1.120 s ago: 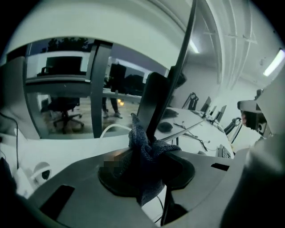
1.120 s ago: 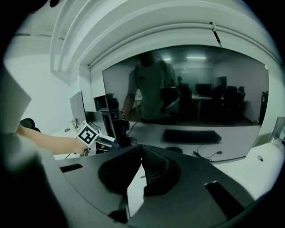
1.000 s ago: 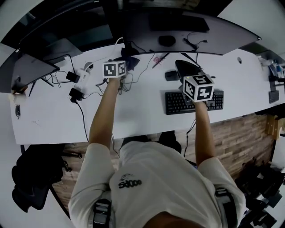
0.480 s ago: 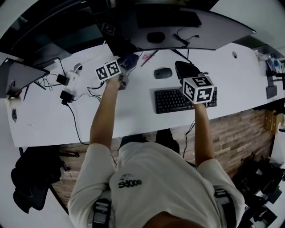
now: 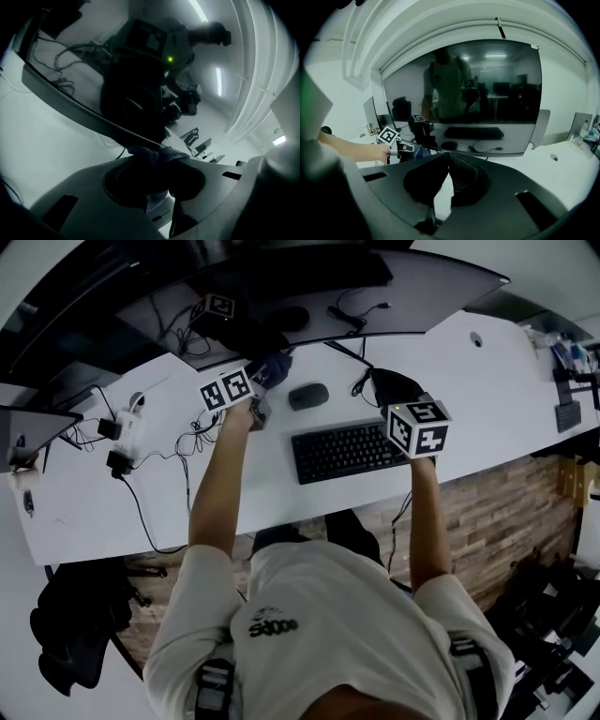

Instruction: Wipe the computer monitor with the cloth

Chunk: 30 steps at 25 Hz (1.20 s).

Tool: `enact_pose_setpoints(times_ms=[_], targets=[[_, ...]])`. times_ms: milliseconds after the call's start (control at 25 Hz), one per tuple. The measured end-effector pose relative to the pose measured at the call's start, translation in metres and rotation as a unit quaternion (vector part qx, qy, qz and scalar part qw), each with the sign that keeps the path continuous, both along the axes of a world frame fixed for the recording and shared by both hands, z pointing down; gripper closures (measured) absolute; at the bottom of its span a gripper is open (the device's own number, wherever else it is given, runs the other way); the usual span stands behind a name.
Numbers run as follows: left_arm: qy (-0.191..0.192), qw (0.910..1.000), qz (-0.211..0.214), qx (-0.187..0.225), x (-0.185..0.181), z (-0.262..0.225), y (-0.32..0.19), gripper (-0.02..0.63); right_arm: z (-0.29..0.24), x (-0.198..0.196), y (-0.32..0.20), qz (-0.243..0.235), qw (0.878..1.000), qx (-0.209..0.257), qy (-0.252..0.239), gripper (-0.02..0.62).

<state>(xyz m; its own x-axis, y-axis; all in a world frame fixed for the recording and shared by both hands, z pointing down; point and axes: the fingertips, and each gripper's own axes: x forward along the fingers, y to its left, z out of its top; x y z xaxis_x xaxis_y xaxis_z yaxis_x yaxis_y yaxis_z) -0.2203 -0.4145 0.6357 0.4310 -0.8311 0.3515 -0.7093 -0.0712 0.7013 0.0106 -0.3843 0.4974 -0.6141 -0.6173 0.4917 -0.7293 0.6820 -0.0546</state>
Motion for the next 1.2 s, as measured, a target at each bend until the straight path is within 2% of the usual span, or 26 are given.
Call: enact_pose_setpoints(times_ms=[800,1200], targets=[[0.015,0.9991,0.037,0.013,0.209,0.002,-0.096,0.488,0.012,0.165,-0.073,0.006,1.000,-0.003,-0.007,0.601],[0.040,0.9967,0.068,0.019,0.312,0.003,-0.146,0.488,0.023,0.239,-0.105,0.037,0.999,-0.011,-0.015,0.601]])
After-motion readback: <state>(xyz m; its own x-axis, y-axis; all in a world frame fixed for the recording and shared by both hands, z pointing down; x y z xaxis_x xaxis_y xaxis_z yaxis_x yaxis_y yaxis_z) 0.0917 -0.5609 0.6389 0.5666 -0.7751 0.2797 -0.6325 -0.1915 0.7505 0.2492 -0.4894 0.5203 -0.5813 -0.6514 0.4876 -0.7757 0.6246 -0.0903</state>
